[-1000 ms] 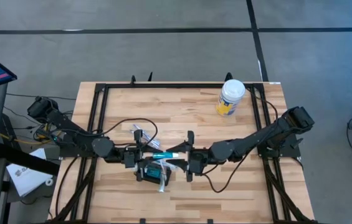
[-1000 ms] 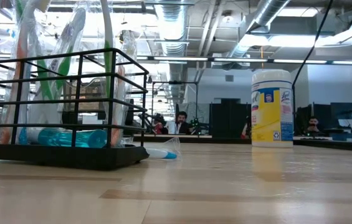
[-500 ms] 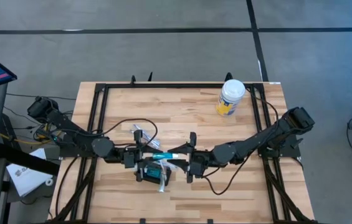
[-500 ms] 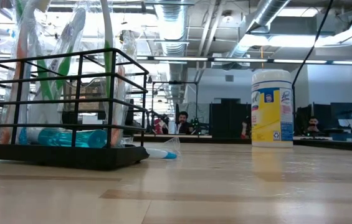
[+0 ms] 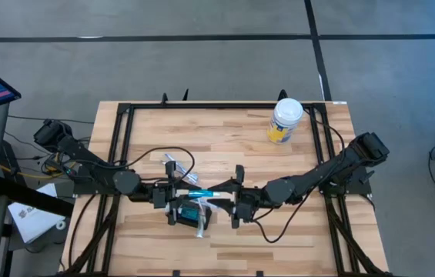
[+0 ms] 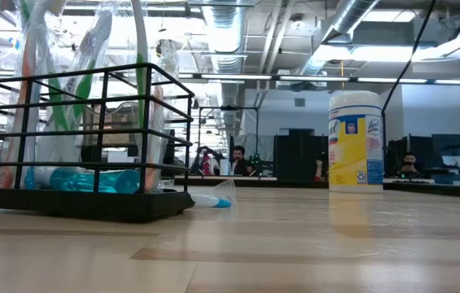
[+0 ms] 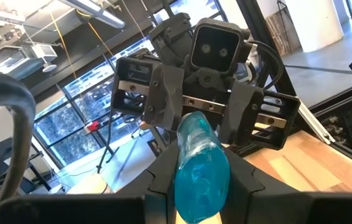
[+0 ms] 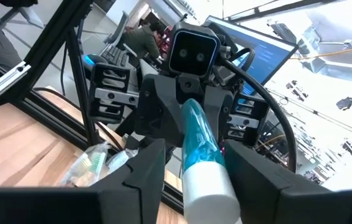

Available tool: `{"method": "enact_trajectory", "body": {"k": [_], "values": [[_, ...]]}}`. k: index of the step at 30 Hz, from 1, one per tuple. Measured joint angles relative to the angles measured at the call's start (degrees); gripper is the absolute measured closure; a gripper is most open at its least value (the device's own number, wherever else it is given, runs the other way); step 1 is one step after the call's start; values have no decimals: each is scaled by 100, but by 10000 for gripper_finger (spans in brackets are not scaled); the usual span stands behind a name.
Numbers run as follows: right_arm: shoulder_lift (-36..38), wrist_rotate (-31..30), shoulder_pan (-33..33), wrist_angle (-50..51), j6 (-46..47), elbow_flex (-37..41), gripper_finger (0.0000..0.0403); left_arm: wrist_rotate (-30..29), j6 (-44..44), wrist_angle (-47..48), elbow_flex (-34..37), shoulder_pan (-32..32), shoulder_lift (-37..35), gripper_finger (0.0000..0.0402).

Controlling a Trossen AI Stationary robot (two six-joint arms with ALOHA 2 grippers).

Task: Pick & Place toothbrushing station
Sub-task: Put the mouthwash into the mesh organizer

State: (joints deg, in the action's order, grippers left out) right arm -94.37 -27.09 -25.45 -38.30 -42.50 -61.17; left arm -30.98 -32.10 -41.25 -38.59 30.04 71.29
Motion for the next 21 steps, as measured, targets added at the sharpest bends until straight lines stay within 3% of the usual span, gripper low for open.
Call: {"method": "enact_trajectory", "body": {"k": [7,16,21], "values": [[2,0,7,2,2,0,284,136,0,4,0,0,0,334],[2,0,9,32,29,0,295,137,0,-2,0,0,0,334],[2,4,9,80,30,0,321,136,-5,4,0,0,0,334]]}}
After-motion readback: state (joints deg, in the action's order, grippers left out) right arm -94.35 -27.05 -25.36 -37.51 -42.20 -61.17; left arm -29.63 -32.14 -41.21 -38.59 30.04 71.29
